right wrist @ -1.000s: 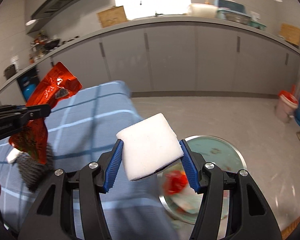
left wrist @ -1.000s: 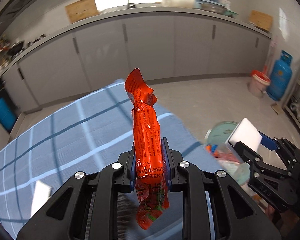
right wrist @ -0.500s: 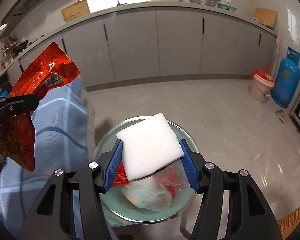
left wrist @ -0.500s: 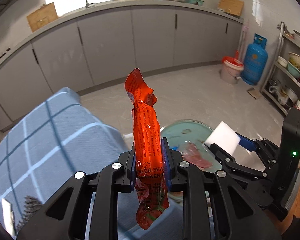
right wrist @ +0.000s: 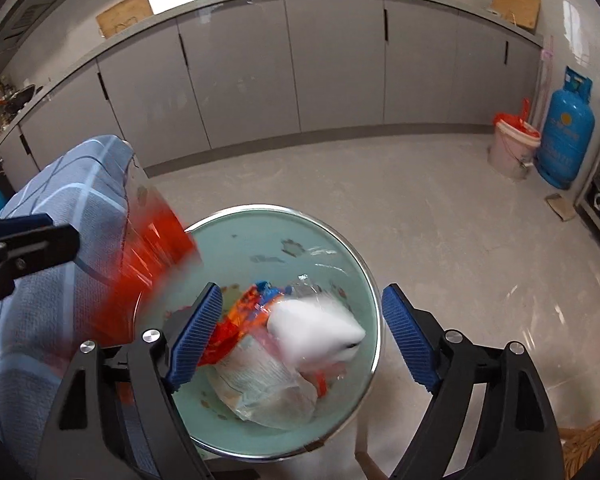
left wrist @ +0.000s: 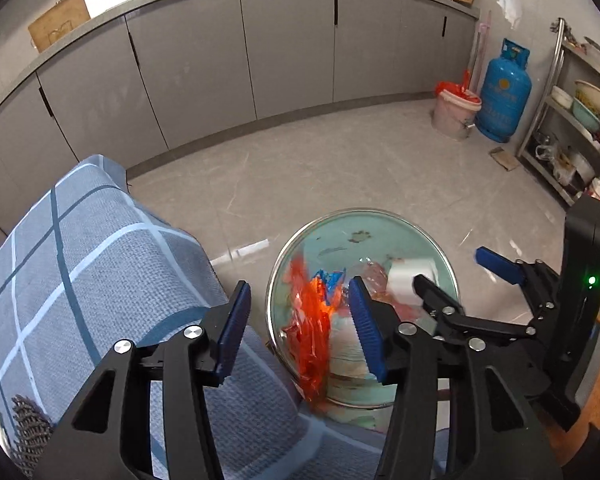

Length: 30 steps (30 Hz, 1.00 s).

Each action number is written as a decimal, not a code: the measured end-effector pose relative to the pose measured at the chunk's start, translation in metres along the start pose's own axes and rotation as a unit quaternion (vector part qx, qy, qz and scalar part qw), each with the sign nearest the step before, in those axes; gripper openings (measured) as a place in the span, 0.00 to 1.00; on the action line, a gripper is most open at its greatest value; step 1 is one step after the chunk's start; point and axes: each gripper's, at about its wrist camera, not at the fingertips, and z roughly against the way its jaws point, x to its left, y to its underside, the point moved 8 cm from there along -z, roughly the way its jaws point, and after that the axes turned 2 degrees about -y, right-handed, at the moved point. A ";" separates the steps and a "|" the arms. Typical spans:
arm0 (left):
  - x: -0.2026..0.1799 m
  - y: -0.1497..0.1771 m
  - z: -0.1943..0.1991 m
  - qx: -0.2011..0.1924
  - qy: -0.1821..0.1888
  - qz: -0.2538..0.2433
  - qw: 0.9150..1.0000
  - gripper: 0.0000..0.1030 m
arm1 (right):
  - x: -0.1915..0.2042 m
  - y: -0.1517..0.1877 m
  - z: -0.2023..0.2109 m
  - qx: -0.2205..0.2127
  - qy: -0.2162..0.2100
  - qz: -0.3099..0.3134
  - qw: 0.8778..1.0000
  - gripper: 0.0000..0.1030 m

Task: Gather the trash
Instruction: 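Carry orange wrapper and white sponge to the green bucket and open both tools, then move both tools back over the white cloth and black scrubber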

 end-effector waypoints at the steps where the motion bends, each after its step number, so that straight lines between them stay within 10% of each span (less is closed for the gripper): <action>1: 0.003 0.000 0.000 0.001 -0.001 0.002 1.000 0.51 | -0.002 0.001 0.001 0.000 0.003 -0.003 1.000 0.81; 10: 0.035 0.007 0.028 -0.012 -0.021 0.019 1.000 0.60 | 0.022 -0.002 0.031 -0.013 -0.013 -0.008 1.000 0.81; 30: 0.218 0.082 0.137 -0.052 -0.161 0.137 0.976 0.69 | 0.214 0.007 0.093 -0.029 -0.141 0.111 0.983 0.84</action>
